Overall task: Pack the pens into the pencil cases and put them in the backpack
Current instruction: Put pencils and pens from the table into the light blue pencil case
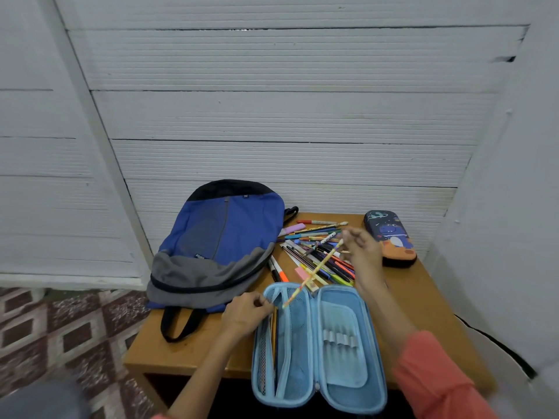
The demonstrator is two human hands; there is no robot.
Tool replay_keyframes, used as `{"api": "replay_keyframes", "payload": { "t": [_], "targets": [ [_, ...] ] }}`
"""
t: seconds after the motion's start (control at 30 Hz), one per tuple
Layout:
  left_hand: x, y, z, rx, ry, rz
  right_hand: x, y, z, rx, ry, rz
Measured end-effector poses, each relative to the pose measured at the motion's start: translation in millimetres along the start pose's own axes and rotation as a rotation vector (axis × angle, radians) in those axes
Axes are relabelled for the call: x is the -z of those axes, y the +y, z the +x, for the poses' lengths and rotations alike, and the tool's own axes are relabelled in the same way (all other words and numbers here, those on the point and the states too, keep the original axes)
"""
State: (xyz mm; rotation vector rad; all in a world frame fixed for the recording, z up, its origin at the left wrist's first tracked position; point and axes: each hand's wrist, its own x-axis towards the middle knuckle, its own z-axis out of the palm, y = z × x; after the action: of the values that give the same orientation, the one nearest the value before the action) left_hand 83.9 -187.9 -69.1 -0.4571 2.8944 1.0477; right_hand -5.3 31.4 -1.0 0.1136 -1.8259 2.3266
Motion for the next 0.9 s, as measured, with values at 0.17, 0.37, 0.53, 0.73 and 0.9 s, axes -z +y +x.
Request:
{"api": "replay_keyframes", "payload": {
  "t": [0.17,0.37,0.53,0.73,0.9],
  "targets": [
    [2,2,-2,-0.006,-0.004,0.004,-27,34,-20,-0.168,-0.131,-0.174],
    [2,1,-2,-0.016,-0.017,0.019,-48,55,-20,-0.154,-0.26,-0.427],
    [2,1,-1,-0.021,-0.02,0.021,-62,62,-24,-0.209,-0.402,-0.564],
    [0,1,-1,-0.03,-0.023,0.018,-60,80,-46,-0.226,-0.444,-0.784],
    [-3,2,0,-0.034,-0.004,0.036,-57,78,-47,-0.219,-0.497,-0.905]
  ]
}}
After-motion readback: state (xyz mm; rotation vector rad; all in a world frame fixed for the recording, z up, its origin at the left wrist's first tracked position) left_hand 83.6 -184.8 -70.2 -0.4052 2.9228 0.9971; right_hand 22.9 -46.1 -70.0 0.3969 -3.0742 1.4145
